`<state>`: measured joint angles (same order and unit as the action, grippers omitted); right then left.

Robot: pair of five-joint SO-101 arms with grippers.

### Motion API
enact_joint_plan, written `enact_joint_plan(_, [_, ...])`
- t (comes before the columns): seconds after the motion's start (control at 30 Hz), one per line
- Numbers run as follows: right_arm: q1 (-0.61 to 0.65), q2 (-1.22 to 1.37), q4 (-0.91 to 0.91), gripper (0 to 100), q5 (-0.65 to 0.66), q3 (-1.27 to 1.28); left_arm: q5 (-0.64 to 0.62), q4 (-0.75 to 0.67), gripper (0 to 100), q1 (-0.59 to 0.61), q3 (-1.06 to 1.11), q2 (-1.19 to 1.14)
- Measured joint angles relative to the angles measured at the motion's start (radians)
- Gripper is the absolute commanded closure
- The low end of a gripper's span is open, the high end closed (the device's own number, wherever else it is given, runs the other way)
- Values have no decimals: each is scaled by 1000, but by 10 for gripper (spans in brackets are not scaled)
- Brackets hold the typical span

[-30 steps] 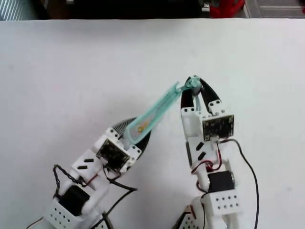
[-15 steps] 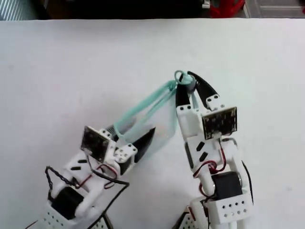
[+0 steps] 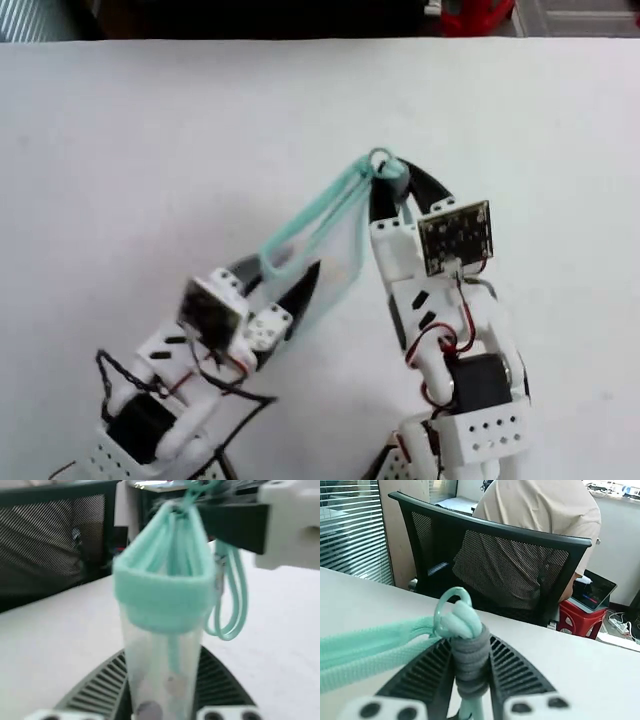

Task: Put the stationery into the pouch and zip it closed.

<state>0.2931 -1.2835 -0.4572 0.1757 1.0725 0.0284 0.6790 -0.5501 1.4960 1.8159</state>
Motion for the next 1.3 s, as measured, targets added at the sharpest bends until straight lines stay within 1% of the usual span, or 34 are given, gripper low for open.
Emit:
enact_joint_plan(0.07, [-2, 0, -26, 980, 0, -12, 95, -83, 978, -64, 48, 0])
enact_joint_plan(0.13, [-2, -2, -48, 980, -2, -21, 153, -181, 976, -117, 110, -2])
enact_joint_plan(0.2, [-2, -2, -60, 980, 25, -32, 172, -264, 976, -140, 161, 0])
enact_joint_plan(0.27, [-2, -2, -77, 980, 44, -52, 180, -290, 976, -143, 166, 0])
enact_joint_plan(0.4, [0, 0, -157, 980, 57, -130, 183, -296, 976, -143, 167, 0])
enact_joint_plan(0.53, [23, 2, -293, 980, 57, -267, 183, -296, 976, -143, 157, 5])
enact_joint_plan(0.7, [153, 6, -483, 980, 66, -385, 183, -299, 976, -141, 153, 14])
enact_joint_plan(0.77, [204, 6, -543, 980, 100, -414, 183, -292, 976, -140, 153, 14])
enact_joint_plan(0.9, [256, 3, -641, 980, 140, -443, 183, -247, 976, -140, 132, 14])
enact_joint_plan(1.0, [302, 3, -698, 980, 157, -456, 183, -218, 976, -140, 124, 11])
enact_joint_plan(1.17, [431, -12, -753, 980, 218, -462, 183, -216, 976, -137, 123, 14])
enact_joint_plan(1.3, [514, -14, -810, 980, 259, -465, 181, -216, 976, -92, 123, 11])
